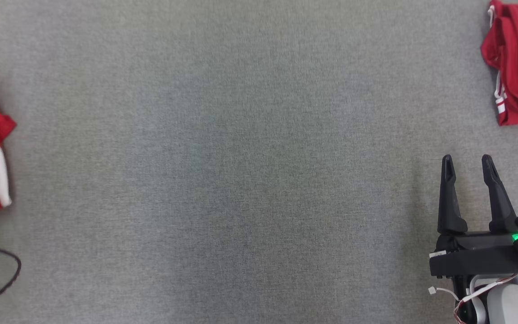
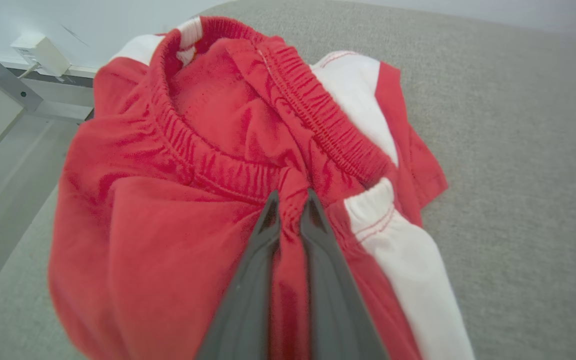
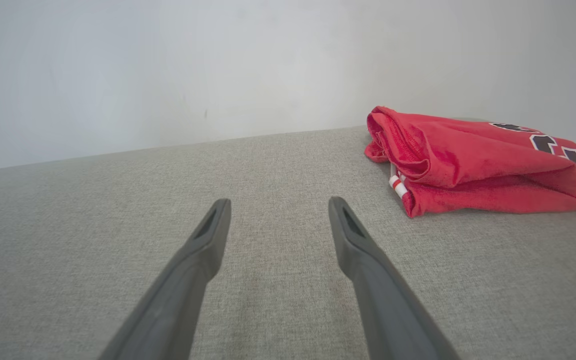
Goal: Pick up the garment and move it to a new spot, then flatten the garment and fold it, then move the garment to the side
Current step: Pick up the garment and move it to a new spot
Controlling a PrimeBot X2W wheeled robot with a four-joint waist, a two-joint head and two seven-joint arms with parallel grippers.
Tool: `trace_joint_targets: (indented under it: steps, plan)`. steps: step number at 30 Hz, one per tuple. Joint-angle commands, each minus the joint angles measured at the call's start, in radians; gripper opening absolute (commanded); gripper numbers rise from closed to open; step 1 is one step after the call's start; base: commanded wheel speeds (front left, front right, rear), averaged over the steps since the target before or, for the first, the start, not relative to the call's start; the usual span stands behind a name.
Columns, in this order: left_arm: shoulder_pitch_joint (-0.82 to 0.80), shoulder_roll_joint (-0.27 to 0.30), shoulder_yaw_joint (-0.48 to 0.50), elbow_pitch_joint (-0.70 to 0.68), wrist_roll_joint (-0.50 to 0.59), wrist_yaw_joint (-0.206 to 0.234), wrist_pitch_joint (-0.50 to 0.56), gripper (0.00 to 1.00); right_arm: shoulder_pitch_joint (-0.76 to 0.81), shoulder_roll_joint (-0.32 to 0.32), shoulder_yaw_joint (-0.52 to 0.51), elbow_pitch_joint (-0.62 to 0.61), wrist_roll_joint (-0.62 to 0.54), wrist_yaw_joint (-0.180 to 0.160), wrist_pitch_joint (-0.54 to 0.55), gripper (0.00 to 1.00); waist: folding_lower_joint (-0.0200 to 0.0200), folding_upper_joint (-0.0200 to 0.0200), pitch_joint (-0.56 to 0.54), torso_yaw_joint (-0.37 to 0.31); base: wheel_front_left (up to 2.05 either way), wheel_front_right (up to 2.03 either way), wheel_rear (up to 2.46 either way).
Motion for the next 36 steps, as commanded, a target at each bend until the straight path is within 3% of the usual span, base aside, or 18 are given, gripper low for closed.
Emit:
trace_joint_targets:
  steps: [1, 6, 12, 23, 29, 36]
  plan:
    - [-0.016, 0.000, -0.003, -0.004, 0.006, -0.005, -0.020, 0.00, 0.009, 0.002, -0.002, 0.003, -0.001, 0.000, -0.006, 1.00, 0.0000, 0.0000, -0.022, 0.007, 0.00, 0.00, 0.00]
    - [-0.049, 0.011, -0.022, -0.059, 0.022, -0.005, -0.118, 0.00, 0.025, 0.005, 0.003, 0.030, 0.017, 0.000, -0.016, 1.00, 0.0000, 0.0000, -0.095, 0.022, 0.00, 0.00, 0.00]
    - [-0.087, 0.015, -0.048, -0.198, 0.044, -0.004, -0.160, 0.00, 0.037, 0.008, 0.016, 0.071, 0.039, 0.000, -0.032, 1.00, 0.0000, 0.0000, -0.158, 0.018, 0.00, 0.00, 0.00]
    - [-0.148, -0.028, -0.139, -0.523, 0.046, -0.002, -0.061, 0.00, 0.041, 0.012, 0.044, 0.137, 0.098, 0.000, -0.051, 1.00, 0.0000, 0.0000, -0.211, -0.077, 0.00, 0.00, 0.00]
    - [-0.176, -0.110, -0.217, -0.659, 0.037, 0.010, 0.007, 0.00, 0.044, 0.012, 0.055, 0.147, 0.144, 0.000, -0.052, 1.00, 0.0000, 0.0000, -0.231, -0.179, 0.00, 0.00, 0.00]
    - [-0.157, -0.219, -0.295, -0.721, 0.023, 0.038, 0.035, 0.00, 0.061, 0.012, 0.063, 0.145, 0.177, 0.000, -0.053, 1.00, 0.0000, 0.0000, -0.243, -0.306, 0.00, 0.00, 0.00]
